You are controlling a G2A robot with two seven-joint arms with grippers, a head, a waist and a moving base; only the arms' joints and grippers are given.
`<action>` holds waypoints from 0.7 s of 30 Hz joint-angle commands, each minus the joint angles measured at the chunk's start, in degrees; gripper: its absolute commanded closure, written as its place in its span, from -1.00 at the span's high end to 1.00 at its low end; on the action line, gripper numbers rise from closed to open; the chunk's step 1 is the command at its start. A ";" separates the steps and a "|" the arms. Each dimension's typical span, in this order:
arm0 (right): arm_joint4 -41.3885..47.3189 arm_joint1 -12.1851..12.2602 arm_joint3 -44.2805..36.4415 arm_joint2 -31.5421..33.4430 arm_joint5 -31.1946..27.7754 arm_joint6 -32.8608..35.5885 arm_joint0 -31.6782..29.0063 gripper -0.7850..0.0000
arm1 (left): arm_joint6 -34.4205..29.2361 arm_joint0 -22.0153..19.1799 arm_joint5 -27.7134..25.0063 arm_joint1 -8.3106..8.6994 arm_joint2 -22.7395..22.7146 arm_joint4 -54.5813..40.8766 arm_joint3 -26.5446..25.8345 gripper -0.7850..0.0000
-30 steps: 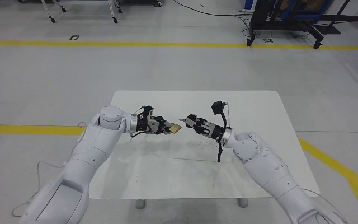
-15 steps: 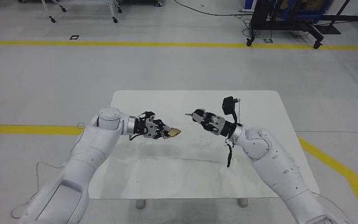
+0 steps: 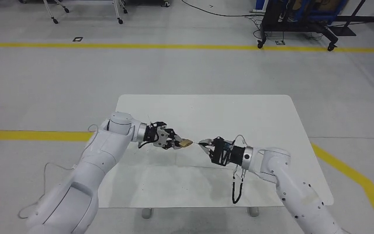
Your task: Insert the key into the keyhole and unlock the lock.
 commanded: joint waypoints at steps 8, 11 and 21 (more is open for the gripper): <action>-6.97 -0.20 -1.34 -3.60 3.38 0.95 0.71 -1.00 | -0.09 -1.24 -0.09 -0.65 1.86 0.24 2.23 -1.00; -8.48 -0.07 -1.77 -3.57 4.03 0.75 0.49 -1.00 | -0.26 -1.39 -0.26 -0.83 2.26 0.44 2.51 -1.00; -11.54 0.08 -2.45 -4.50 4.46 2.13 0.70 -1.00 | -0.65 -1.90 -0.65 -1.40 3.68 -0.24 3.80 -1.00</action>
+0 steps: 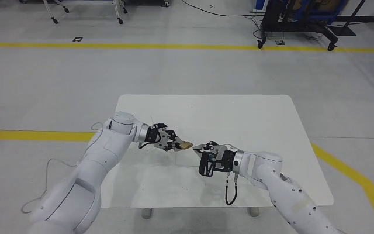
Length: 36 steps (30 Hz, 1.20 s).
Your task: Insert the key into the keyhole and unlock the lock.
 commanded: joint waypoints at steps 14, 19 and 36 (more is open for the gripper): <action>-1.78 0.13 -0.65 -1.18 -0.49 1.52 0.50 -1.00 | -0.57 -0.95 -0.57 -0.55 2.26 -1.78 1.76 -1.00; -3.26 0.08 -1.51 -1.74 1.68 3.06 -0.01 -1.00 | -0.47 -1.18 -0.47 -0.68 2.80 -2.55 2.31 -1.00; -8.97 -0.41 -5.11 -4.06 9.37 11.12 -2.09 -1.00 | 2.05 -1.62 -1.31 -0.56 2.08 -1.87 2.42 -1.00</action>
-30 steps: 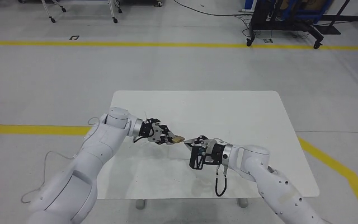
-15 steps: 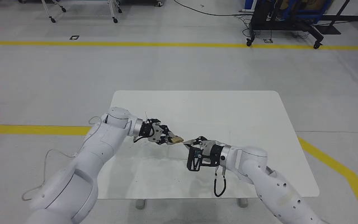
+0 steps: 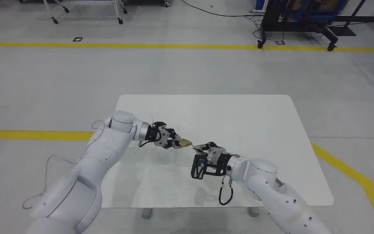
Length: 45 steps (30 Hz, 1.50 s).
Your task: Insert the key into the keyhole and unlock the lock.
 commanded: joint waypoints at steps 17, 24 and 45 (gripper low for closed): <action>-3.71 -1.02 0.21 -3.80 1.74 5.13 1.14 -1.00 | 3.14 0.46 0.50 0.15 -1.23 1.98 -1.45 -1.00; -4.09 -1.54 1.07 -5.09 2.49 5.69 2.12 -1.00 | 3.36 0.42 0.73 0.19 -1.58 2.76 -1.53 -1.00; -2.70 -1.79 0.72 -4.81 3.75 4.63 1.83 -1.00 | 7.82 0.51 -1.60 0.55 -3.87 1.57 -1.11 -1.00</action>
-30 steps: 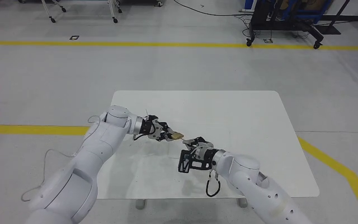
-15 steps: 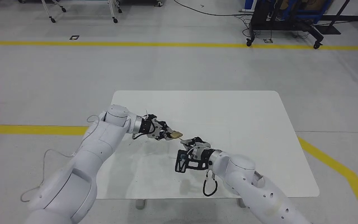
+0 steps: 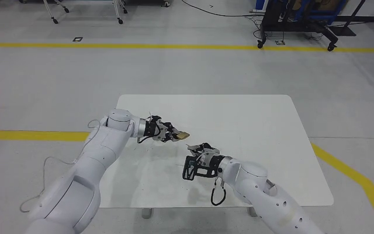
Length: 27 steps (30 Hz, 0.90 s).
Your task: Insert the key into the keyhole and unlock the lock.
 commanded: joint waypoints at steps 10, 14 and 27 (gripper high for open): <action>-17.23 0.91 -4.91 -1.59 3.55 -0.80 -4.17 -1.00 | 3.39 2.86 1.47 0.98 -1.42 1.28 -5.92 -1.00; -18.15 0.64 -4.27 -1.81 4.26 0.84 -4.16 -1.00 | 3.44 3.26 1.94 1.35 -1.92 1.87 -6.85 -1.00; -19.16 -0.80 -1.65 -4.61 1.66 4.45 -0.95 -1.00 | 2.70 4.26 3.72 1.75 -1.96 3.99 -9.40 -1.00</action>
